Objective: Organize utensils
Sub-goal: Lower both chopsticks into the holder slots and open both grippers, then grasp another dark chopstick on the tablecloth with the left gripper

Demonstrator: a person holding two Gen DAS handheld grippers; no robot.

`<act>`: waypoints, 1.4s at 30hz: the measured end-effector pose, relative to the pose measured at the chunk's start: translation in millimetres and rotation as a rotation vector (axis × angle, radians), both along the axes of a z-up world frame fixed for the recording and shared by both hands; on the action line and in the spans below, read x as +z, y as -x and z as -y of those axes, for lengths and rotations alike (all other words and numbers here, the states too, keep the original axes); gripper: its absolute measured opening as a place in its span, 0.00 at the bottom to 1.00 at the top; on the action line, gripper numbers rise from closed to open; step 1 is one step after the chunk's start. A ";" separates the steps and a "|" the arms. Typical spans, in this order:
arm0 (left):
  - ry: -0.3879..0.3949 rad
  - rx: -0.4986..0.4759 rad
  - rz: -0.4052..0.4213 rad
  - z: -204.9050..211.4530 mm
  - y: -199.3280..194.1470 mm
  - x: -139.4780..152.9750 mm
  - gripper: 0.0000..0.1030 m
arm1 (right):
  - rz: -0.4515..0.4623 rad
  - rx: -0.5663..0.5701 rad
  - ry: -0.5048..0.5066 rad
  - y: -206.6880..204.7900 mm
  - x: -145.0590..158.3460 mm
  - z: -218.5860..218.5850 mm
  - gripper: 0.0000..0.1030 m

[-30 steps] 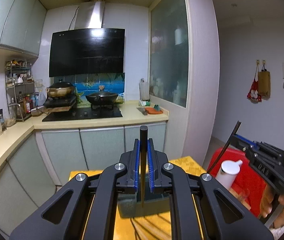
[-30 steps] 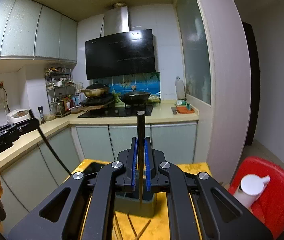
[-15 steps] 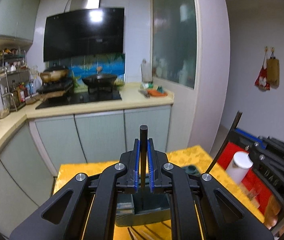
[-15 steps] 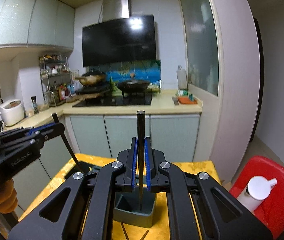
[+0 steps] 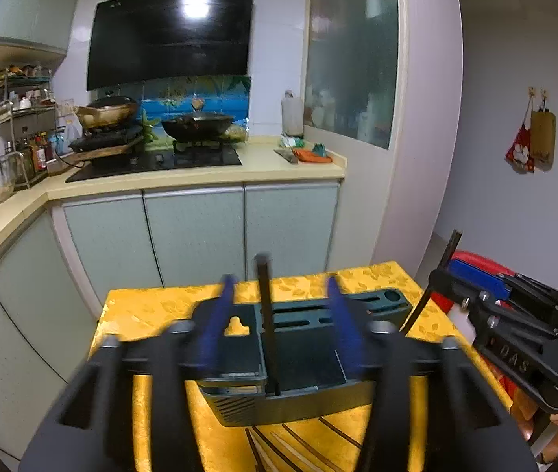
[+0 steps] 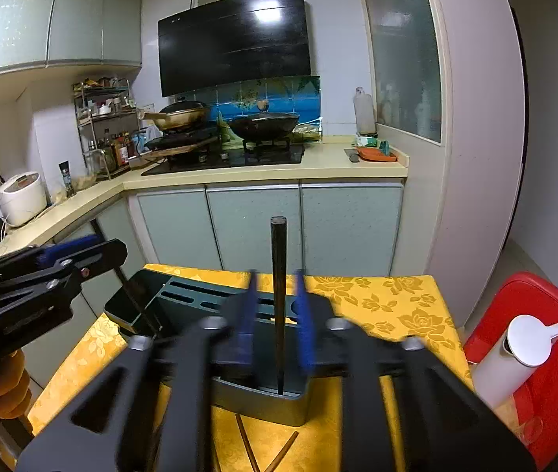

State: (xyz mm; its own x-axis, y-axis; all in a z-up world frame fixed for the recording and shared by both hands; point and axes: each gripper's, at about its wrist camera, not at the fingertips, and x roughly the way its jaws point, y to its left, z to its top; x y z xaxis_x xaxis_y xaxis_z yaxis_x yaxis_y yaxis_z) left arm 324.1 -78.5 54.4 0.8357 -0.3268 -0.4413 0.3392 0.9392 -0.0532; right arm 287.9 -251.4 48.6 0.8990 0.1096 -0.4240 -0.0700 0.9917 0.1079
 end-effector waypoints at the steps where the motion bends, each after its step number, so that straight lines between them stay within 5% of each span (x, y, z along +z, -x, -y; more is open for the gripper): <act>1: 0.005 0.001 0.007 -1.6 1.9 2.1 0.52 | 0.006 -0.006 -0.007 1.4 1.4 1.5 0.56; 12: 0.065 0.056 0.059 -28.4 31.6 25.8 0.87 | 0.073 -0.029 -0.014 30.9 26.1 9.5 0.63; 26: -0.004 0.149 0.105 -53.8 95.3 14.8 0.90 | 0.134 -0.066 0.018 94.4 26.6 17.2 0.66; 42: -0.066 0.209 0.029 -78.5 164.1 -55.1 0.90 | 0.104 -0.108 0.109 174.1 -40.8 15.2 0.67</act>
